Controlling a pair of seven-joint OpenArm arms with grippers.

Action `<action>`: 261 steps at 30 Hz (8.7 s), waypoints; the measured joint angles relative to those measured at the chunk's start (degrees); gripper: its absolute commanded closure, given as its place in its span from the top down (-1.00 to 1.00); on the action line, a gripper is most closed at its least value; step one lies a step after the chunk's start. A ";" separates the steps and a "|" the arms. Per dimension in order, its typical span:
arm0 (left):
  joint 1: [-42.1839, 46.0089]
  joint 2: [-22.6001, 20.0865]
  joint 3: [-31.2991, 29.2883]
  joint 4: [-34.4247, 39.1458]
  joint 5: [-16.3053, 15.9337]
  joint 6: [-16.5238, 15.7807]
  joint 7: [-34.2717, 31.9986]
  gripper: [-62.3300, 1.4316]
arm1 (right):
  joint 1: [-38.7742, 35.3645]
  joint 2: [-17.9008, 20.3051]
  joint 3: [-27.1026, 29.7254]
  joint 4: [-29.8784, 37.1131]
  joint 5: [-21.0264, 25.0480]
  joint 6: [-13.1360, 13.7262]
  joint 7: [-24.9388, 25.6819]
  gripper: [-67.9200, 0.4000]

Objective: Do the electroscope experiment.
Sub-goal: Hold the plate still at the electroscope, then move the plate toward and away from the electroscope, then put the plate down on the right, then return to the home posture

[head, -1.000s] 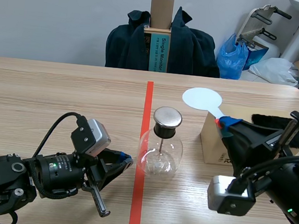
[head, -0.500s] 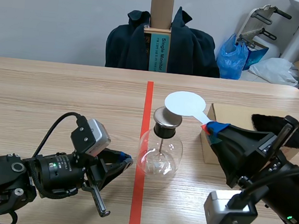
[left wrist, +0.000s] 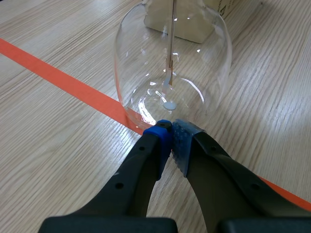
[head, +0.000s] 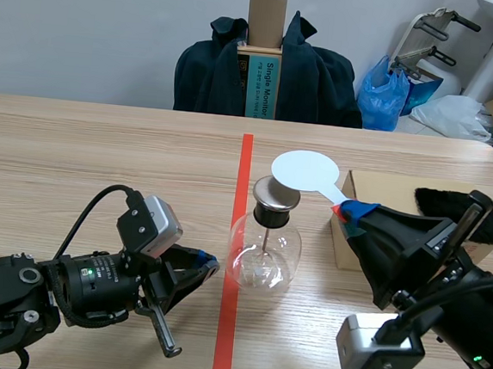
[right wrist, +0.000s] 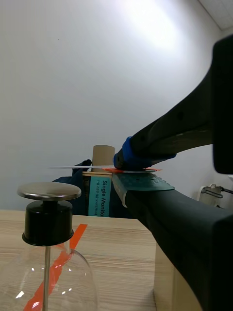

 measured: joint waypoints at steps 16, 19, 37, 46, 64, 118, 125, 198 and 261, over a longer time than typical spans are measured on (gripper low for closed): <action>0.00 0.00 0.00 0.00 0.00 0.00 0.00 -0.91 | 0.00 0.00 0.00 0.00 0.00 0.00 0.00 -0.96; 0.00 0.00 0.00 0.00 0.00 0.00 0.00 -0.91 | 0.00 0.00 0.00 0.00 0.00 0.00 -0.02 -0.96; 0.00 0.00 0.00 0.00 0.00 0.00 0.02 -0.91 | 0.00 0.00 0.00 0.00 0.00 0.00 -4.57 -0.96; 0.00 0.00 0.00 0.00 0.00 0.00 0.02 -0.91 | 0.00 -0.02 0.00 0.00 0.02 0.02 -17.57 -0.96; 0.00 0.00 0.00 0.00 0.00 0.00 0.02 -0.91 | 0.00 0.00 0.00 0.00 0.04 0.02 -22.71 -0.96; 0.00 0.00 0.00 0.00 0.00 0.00 0.04 -0.91 | 0.00 0.00 0.00 0.00 -2.01 -0.15 -21.24 -0.96; 0.00 0.00 0.00 0.00 0.00 0.00 0.04 -0.91 | 0.00 -0.02 0.00 0.00 -1.92 -0.15 -28.61 -0.96; 0.00 0.02 0.00 0.00 -0.02 0.00 0.26 -0.91 | -0.31 -0.02 3.10 0.00 2.34 -8.35 -22.16 -0.96; 41.94 -24.90 -27.36 46.40 -8.39 -1.03 0.04 1.00 | -3.89 -4.76 -0.15 -8.87 34.01 6.80 -26.01 1.00</action>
